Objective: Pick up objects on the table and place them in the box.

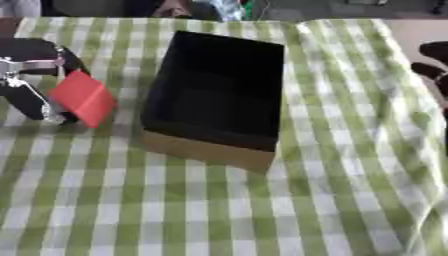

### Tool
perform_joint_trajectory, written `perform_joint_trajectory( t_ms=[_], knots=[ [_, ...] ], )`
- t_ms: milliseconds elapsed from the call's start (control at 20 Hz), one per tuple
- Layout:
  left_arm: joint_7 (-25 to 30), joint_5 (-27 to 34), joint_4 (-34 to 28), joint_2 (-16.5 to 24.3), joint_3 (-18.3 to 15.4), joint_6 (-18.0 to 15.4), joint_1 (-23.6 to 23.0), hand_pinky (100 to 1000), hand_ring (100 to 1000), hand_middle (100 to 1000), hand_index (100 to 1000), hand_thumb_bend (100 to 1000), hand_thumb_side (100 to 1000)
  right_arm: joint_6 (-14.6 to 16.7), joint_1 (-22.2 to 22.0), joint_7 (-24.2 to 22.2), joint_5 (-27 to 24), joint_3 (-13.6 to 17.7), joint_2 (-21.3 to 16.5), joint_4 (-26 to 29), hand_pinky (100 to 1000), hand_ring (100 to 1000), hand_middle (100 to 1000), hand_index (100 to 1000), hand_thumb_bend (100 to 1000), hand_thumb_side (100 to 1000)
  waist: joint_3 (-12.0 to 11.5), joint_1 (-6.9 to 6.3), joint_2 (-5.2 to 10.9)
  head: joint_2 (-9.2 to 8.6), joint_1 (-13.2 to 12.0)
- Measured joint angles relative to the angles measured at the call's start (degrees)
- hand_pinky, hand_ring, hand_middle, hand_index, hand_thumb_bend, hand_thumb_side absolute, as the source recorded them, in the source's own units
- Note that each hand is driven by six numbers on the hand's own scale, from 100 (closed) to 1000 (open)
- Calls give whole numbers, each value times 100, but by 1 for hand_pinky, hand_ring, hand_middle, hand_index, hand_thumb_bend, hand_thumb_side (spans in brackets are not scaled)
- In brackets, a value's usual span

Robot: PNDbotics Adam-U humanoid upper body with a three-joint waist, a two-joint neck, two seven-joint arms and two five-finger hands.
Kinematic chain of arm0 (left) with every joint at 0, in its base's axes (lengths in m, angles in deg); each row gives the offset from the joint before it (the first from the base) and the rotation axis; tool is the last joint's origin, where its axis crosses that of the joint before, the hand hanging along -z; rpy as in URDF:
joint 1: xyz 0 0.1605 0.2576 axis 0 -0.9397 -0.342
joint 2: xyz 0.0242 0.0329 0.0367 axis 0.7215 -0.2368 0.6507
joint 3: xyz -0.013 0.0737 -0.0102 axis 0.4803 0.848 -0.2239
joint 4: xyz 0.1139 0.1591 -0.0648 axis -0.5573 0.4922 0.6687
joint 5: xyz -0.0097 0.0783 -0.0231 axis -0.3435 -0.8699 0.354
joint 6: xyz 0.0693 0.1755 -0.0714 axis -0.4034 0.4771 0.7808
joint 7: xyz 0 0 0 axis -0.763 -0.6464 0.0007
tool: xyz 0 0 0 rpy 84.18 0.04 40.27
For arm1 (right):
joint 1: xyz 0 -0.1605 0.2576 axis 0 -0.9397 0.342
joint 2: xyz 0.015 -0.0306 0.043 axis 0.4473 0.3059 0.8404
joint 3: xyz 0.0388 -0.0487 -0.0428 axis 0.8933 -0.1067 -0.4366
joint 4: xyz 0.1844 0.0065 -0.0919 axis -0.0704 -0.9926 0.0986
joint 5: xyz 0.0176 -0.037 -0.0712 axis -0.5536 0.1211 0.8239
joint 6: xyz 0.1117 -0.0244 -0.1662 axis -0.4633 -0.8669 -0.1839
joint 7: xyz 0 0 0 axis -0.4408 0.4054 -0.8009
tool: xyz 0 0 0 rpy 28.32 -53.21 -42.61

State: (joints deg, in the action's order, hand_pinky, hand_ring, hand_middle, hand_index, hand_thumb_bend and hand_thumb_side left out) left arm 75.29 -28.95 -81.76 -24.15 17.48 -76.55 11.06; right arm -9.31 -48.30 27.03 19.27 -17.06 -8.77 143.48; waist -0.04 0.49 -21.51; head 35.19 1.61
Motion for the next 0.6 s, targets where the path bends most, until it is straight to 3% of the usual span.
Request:
perform_joint_trajectory(
  t_ms=[400,600],
  knots=[
    [9,416,-275,-15,-139,121,332,625,637,547,552,102,301,1,-3,1,-16,29,-1,0,766,822,686,869,100,712,-5,0,5,0,93],
    [-329,372,-336,-230,-163,273,638,607,614,530,536,100,319,8,-3,-3,-29,30,-1,0,766,822,686,869,100,712,-5,0,5,0,113]
  ],
)
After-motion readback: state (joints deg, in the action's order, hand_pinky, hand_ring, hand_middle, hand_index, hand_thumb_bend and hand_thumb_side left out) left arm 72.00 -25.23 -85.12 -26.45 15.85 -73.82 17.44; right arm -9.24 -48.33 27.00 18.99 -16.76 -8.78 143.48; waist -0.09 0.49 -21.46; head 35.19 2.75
